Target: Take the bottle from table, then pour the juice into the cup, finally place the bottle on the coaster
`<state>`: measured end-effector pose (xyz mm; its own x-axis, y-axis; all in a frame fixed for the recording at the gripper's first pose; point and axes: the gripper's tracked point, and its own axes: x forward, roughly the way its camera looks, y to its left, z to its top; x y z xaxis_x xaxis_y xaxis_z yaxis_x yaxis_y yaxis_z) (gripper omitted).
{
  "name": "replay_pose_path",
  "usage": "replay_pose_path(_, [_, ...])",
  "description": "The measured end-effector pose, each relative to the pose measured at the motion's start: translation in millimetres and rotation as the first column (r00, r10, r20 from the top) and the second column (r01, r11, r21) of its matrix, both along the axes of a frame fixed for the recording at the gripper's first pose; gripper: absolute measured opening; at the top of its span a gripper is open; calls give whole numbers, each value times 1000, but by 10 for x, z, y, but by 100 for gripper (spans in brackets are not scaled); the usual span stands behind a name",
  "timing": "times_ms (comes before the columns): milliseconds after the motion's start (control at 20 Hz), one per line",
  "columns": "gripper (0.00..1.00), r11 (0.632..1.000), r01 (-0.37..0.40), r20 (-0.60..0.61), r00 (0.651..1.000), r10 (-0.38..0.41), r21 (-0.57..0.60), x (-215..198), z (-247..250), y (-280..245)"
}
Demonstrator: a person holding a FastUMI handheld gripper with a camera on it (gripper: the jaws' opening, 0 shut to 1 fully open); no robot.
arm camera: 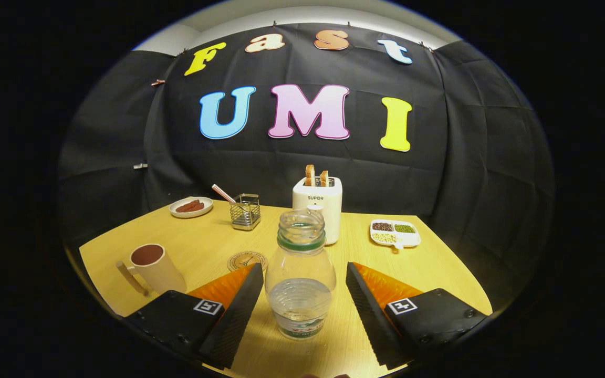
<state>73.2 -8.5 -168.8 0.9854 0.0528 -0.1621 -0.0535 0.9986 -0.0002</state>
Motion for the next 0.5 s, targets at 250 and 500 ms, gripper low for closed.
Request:
replay_pose_path(250, [98,1000,5,-33,999,-5,6,23,-200,8])
replay_pose_path(500, [97,999,-14,-59,998,12,-32,21,-322,-18])
